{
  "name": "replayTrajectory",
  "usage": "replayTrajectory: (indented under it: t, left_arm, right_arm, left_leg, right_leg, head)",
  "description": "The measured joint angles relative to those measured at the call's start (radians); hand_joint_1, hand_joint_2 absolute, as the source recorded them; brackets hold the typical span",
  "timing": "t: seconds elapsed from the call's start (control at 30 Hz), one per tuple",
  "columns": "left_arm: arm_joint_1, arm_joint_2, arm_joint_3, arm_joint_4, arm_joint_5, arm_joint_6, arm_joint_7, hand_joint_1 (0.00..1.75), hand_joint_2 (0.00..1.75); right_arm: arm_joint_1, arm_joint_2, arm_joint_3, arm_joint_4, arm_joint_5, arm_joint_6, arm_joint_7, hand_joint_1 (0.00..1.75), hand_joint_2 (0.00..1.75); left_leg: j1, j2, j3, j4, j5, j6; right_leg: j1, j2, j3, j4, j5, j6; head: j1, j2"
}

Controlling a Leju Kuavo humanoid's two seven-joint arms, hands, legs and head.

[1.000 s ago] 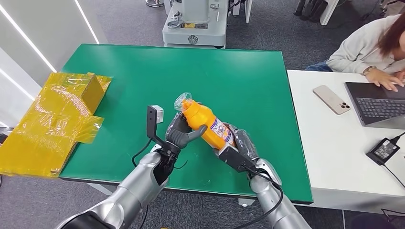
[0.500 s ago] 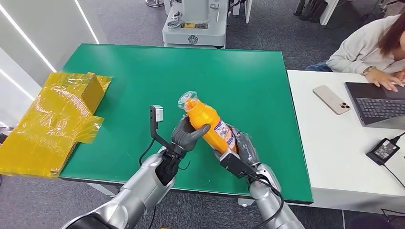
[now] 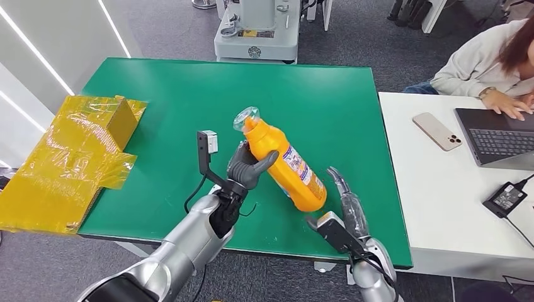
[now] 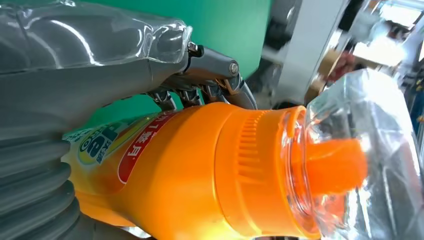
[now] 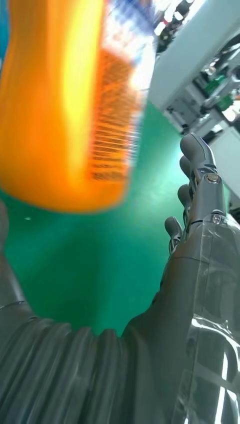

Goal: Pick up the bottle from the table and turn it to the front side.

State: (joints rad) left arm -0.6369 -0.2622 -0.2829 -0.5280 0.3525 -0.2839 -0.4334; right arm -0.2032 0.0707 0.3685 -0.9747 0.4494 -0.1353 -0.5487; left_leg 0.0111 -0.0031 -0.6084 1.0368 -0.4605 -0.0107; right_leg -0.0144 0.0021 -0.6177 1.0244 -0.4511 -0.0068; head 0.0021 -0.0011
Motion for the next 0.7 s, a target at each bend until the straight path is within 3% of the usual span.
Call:
replayTrajectory:
  t: [0.3,0.43,0.57,0.7]
  left_arm:
    - [0.003,0.037,-0.034,-0.112,-0.395,0.366,-0.107,1.75,1.75]
    - [0.006,0.059,-0.066,-0.202,-0.709,0.604,-0.110,1.75,1.75]
    - [0.007,0.093,-0.076,-0.316,-1.025,0.761,-0.028,1.75,1.75]
    - [0.007,0.137,-0.078,-0.384,-1.411,0.900,0.122,1.75,1.75]
  right_arm:
    - [0.105,-0.001,-0.004,-0.230,0.053,0.017,0.032,0.00,1.75]
    - [0.138,-0.001,-0.008,-0.321,0.060,0.027,0.026,0.00,1.75]
    - [0.174,-0.001,-0.009,-0.449,0.040,0.067,0.021,0.00,1.75]
    - [0.203,-0.001,-0.010,-0.558,0.018,0.096,0.008,0.00,1.75]
  left_leg:
    - [0.000,0.000,0.000,0.000,0.000,0.000]
    - [0.000,0.000,0.000,0.000,0.000,0.000]
    - [0.000,0.000,-0.001,0.000,0.000,0.000]
    - [0.000,0.000,0.000,0.000,0.000,0.000]
  right_leg:
    - [0.000,0.000,0.000,0.000,0.000,0.000]
    - [0.000,0.000,0.000,0.000,0.000,0.000]
    - [0.000,0.000,0.000,0.000,0.000,0.000]
    - [0.000,0.000,0.000,0.000,0.000,0.000]
  head:
    - [0.000,0.000]
    - [0.000,0.000]
    - [0.000,0.000]
    - [0.000,0.000]
